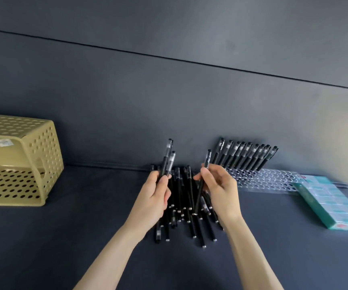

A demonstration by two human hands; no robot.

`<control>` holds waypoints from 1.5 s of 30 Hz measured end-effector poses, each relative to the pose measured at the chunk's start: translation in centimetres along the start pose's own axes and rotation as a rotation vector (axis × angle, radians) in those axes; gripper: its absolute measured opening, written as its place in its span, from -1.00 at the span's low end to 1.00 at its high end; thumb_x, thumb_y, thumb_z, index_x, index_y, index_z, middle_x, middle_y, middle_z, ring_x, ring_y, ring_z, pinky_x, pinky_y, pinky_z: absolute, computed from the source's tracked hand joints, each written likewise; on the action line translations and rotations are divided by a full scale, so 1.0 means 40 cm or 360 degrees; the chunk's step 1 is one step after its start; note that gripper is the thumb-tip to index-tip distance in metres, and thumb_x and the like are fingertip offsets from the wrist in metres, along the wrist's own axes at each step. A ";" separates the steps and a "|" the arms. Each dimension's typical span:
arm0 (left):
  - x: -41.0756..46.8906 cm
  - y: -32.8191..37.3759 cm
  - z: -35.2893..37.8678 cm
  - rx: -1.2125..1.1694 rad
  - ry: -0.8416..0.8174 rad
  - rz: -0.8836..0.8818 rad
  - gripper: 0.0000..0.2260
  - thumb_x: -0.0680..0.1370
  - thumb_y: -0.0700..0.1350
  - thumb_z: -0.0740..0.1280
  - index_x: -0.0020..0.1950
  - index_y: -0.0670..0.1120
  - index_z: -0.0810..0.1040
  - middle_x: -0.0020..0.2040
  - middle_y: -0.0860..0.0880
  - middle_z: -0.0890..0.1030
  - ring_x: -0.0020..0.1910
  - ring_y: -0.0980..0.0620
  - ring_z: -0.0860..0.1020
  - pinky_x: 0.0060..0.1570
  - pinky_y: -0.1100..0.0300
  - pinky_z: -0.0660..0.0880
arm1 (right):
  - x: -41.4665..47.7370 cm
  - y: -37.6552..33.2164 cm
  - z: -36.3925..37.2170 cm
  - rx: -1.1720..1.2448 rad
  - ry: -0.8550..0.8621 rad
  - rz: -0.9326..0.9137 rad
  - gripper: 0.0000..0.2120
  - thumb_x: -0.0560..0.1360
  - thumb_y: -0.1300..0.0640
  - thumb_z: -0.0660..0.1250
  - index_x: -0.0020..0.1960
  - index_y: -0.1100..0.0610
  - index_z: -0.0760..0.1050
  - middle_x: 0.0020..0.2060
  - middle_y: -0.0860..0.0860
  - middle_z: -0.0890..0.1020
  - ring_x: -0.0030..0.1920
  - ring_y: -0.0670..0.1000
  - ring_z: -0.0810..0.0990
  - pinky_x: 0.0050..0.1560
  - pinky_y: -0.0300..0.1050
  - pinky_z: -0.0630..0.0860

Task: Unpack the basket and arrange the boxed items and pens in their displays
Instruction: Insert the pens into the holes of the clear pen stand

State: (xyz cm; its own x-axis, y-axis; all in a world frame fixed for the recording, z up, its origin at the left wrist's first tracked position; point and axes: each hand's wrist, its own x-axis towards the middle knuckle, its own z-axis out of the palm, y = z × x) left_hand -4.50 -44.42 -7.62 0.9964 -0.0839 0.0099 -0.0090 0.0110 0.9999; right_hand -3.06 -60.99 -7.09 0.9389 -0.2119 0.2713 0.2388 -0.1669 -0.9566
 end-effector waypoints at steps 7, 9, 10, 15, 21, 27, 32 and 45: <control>-0.030 -0.010 0.268 -0.0204 -0.0242 -0.0153 -0.85 0.65 -0.11 0.14 0.06 -0.11 0.48 -0.38 0.06 0.43 -0.49 0.14 0.30 -0.54 0.31 0.22 | -0.005 -0.003 -0.246 0.0132 0.0040 -0.0016 -0.63 0.50 0.27 0.34 0.27 0.14 0.36 -0.21 0.14 0.59 -0.31 -0.01 0.64 -0.20 -0.13 0.61; -0.033 -0.020 0.360 -0.0256 -0.0179 -0.0244 -0.85 0.65 -0.09 0.14 0.04 -0.11 0.47 -0.43 0.07 0.39 -0.56 0.17 0.25 -0.59 0.34 0.14 | -0.004 0.005 -0.335 0.0190 -0.0012 -0.0028 -0.54 0.49 0.30 0.35 0.32 0.08 0.32 -0.21 0.10 0.60 -0.28 0.01 0.64 -0.24 -0.12 0.60; -0.036 -0.024 0.407 -0.0295 -0.0140 -0.0276 -0.84 0.64 -0.09 0.15 0.03 -0.13 0.48 -0.45 0.06 0.36 -0.58 0.17 0.22 -0.60 0.34 0.11 | -0.003 0.010 -0.379 0.0198 -0.0036 -0.0038 -0.51 0.48 0.30 0.36 0.34 0.03 0.31 -0.23 0.03 0.60 -0.28 -0.01 0.63 -0.25 -0.14 0.60; -0.071 -0.047 0.567 -0.0092 -0.0158 -0.0122 -0.70 0.53 0.08 0.33 -0.24 -0.11 0.42 -0.52 0.12 0.25 -0.59 0.15 0.19 -0.59 0.34 0.12 | 0.010 0.024 -0.534 0.0251 -0.0110 -0.0043 -0.53 0.47 0.32 0.37 0.24 -0.11 0.38 -0.28 -0.03 0.60 -0.26 0.02 0.65 -0.26 -0.12 0.61; -0.048 -0.065 0.627 0.0101 -0.0071 -0.0081 -0.71 0.49 -0.02 0.42 -0.16 -0.26 0.52 -0.55 0.15 0.26 -0.57 0.16 0.22 -0.56 0.37 0.16 | 0.055 0.034 -0.607 0.0257 -0.0163 -0.0047 -0.66 0.54 0.28 0.27 0.25 -0.02 0.40 -0.16 0.18 0.63 -0.21 0.17 0.67 -0.22 -0.05 0.62; 0.011 -0.066 0.636 -0.0110 0.0109 -0.0020 -0.78 0.61 0.01 0.22 -0.08 -0.09 0.56 -0.45 0.11 0.24 -0.50 0.14 0.19 -0.51 0.29 0.14 | 0.144 0.018 -0.611 0.0019 0.0143 -0.0314 -0.62 0.51 0.28 0.32 0.08 -0.21 0.43 -0.27 -0.05 0.61 -0.37 0.01 0.66 -0.23 -0.11 0.62; 0.029 -0.080 0.634 -0.0135 0.0141 0.0099 -0.78 0.63 0.01 0.18 -0.02 -0.04 0.57 -0.38 -0.04 0.27 -0.48 0.12 0.22 -0.52 0.29 0.21 | 0.232 0.007 -0.579 -0.0161 0.0316 -0.0477 -0.56 0.52 0.25 0.31 0.01 -0.34 0.37 -0.22 -0.14 0.60 -0.31 -0.08 0.64 -0.09 -0.02 0.62; 0.045 -0.099 0.640 -0.0186 0.0127 0.0106 -0.77 0.63 -0.02 0.18 -0.02 -0.11 0.56 -0.39 -0.04 0.27 -0.49 0.12 0.20 -0.53 0.36 0.19 | 0.299 0.109 -0.543 -0.0557 0.0135 -0.0497 -0.73 0.51 0.25 0.33 0.18 0.03 0.47 -0.24 -0.13 0.59 -0.24 0.02 0.62 -0.19 -0.39 0.45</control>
State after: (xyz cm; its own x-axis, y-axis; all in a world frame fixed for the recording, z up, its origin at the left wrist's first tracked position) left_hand -4.81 -70.11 -11.30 0.9975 0.0002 0.0707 -0.0701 0.1303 0.9890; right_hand 3.83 -85.17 -5.69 0.8086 -0.1752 0.5617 0.3946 -0.5466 -0.7386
